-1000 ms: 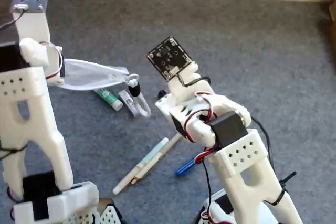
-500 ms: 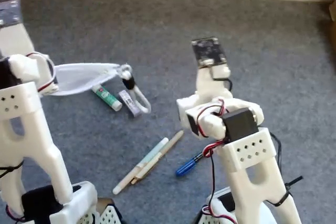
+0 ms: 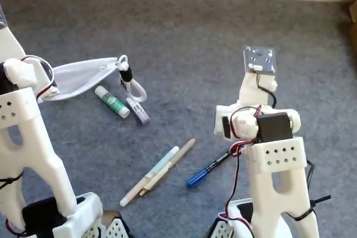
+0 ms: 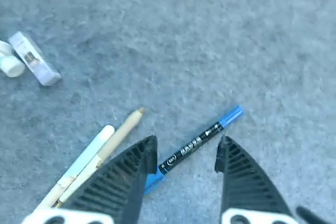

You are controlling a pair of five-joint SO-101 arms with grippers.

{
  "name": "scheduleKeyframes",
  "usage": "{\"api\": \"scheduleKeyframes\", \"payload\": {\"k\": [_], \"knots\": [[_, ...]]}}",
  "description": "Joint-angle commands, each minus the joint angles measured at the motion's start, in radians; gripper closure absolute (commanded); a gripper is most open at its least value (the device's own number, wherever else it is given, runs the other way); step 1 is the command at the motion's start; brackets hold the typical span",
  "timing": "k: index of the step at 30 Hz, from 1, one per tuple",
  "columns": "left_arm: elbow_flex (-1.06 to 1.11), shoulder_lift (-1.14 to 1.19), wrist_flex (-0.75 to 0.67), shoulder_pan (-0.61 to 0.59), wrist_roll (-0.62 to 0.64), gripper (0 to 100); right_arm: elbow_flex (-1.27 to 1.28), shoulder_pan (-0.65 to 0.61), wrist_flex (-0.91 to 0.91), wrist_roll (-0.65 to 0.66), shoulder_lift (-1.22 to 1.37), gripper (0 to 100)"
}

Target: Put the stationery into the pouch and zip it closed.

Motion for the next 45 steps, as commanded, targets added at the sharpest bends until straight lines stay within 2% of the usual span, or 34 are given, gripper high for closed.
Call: {"api": "scheduleKeyframes", "payload": {"k": [1, 3, 8, 10, 36, 39, 45], "knots": [[-0.004, -0.041, -0.002, -0.013, 0.011, 99, 0.059, 0.016, 0.004, -0.011, -0.031, 82.8], [-0.004, -0.041, 0.000, -0.013, 0.011, 99, 0.096, 0.016, 0.004, -0.025, -0.030, 82.8], [-0.002, -0.041, 0.000, -0.013, 0.011, 99, 0.128, 0.013, 0.004, -0.255, -0.031, 82.8], [-0.002, -0.041, 0.000, -0.013, 0.011, 99, 0.130, 0.013, 0.004, -0.298, -0.031, 82.8], [0.068, -0.041, 0.000, -0.013, 0.009, 99, 0.217, 0.018, 0.001, -0.310, -0.028, 82.8], [0.068, -0.041, -0.002, -0.013, 0.009, 99, 0.226, 0.031, -0.035, -0.310, -0.027, 82.8], [0.068, -0.041, 0.000, -0.013, 0.009, 99, 0.297, 0.139, -0.217, -0.308, -0.027, 82.8]]}}
